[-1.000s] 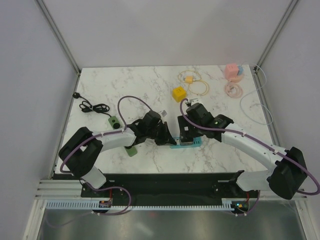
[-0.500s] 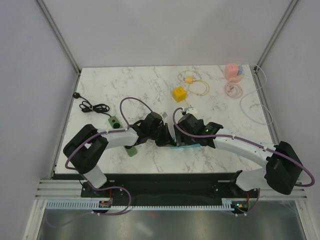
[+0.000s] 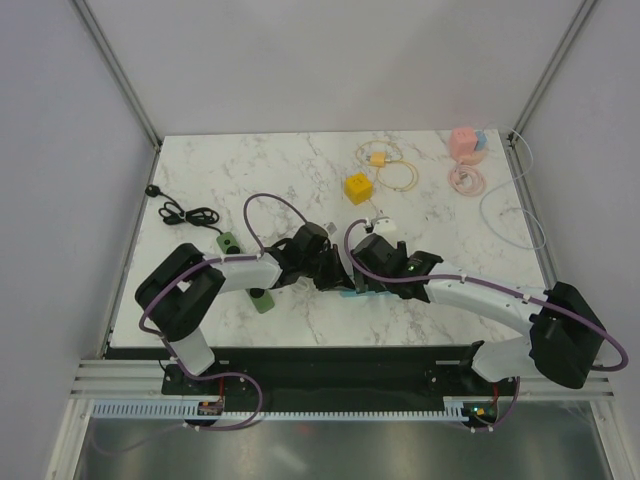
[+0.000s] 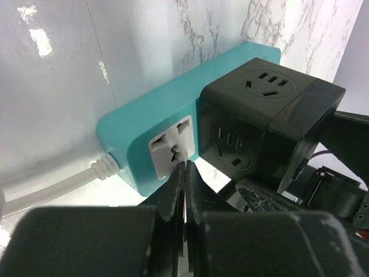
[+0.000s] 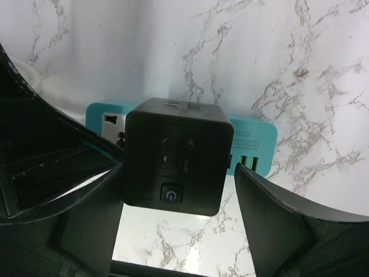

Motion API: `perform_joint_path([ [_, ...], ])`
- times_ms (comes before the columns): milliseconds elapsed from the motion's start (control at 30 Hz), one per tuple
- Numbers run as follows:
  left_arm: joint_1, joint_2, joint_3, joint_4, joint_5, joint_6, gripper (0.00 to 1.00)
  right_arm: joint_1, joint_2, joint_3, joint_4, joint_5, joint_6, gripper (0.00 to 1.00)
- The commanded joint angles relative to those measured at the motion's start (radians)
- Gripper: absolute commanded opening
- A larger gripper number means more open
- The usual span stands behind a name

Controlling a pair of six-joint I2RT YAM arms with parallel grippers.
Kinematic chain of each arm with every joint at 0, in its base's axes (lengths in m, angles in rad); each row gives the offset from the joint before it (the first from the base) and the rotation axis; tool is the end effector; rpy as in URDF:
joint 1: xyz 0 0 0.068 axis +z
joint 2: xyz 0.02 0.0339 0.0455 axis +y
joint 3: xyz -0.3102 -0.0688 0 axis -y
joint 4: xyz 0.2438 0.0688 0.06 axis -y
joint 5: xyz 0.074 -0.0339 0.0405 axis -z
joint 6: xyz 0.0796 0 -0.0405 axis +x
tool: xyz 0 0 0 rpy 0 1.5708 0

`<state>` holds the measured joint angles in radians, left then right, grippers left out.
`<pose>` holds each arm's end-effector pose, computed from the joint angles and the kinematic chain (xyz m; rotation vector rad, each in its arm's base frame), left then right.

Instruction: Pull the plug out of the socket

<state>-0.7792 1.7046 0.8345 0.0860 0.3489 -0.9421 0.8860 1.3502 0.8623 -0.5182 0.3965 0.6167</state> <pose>0.2440 -0.2792 0.1682 -0.0224 2.6581 -1.1388 0.1974 0.1932 0.2304 -0.1885 2.4612 0.1262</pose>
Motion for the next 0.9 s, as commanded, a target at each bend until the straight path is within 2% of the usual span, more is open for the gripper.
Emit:
perform_joint_path([
  [0,0.0,-0.003,0.011,0.034,-0.014,-0.026,0.02,0.004,0.01,0.003,0.05,0.042,0.0,0.82],
  [167,-0.002,-0.037,0.006,0.034,-0.019,-0.037,0.02,0.002,0.021,0.006,0.055,0.025,-0.003,0.61],
  [333,0.0,-0.048,0.003,0.026,-0.044,-0.041,0.02,0.004,0.009,-0.012,0.064,0.031,0.003,0.58],
  [400,0.0,-0.036,0.02,0.026,-0.03,-0.044,0.02,0.005,0.009,-0.017,0.067,0.028,0.006,0.52],
  [433,0.0,-0.019,0.032,0.027,-0.019,-0.049,0.02,0.005,0.009,-0.019,0.07,0.022,0.009,0.45],
  [633,-0.003,0.044,0.054,0.037,-0.002,-0.063,0.02,0.005,0.004,-0.025,0.08,-0.002,0.017,0.23],
  [700,-0.003,0.062,0.041,0.038,-0.013,-0.063,0.02,0.004,-0.002,-0.031,0.081,-0.005,0.017,0.04],
  [733,-0.003,0.067,0.029,0.038,-0.016,-0.063,0.02,0.005,-0.011,-0.032,0.084,-0.011,0.015,0.0],
  [867,-0.008,0.09,-0.007,0.037,-0.033,-0.06,0.02,0.004,-0.028,-0.042,0.101,-0.025,0.003,0.0],
])
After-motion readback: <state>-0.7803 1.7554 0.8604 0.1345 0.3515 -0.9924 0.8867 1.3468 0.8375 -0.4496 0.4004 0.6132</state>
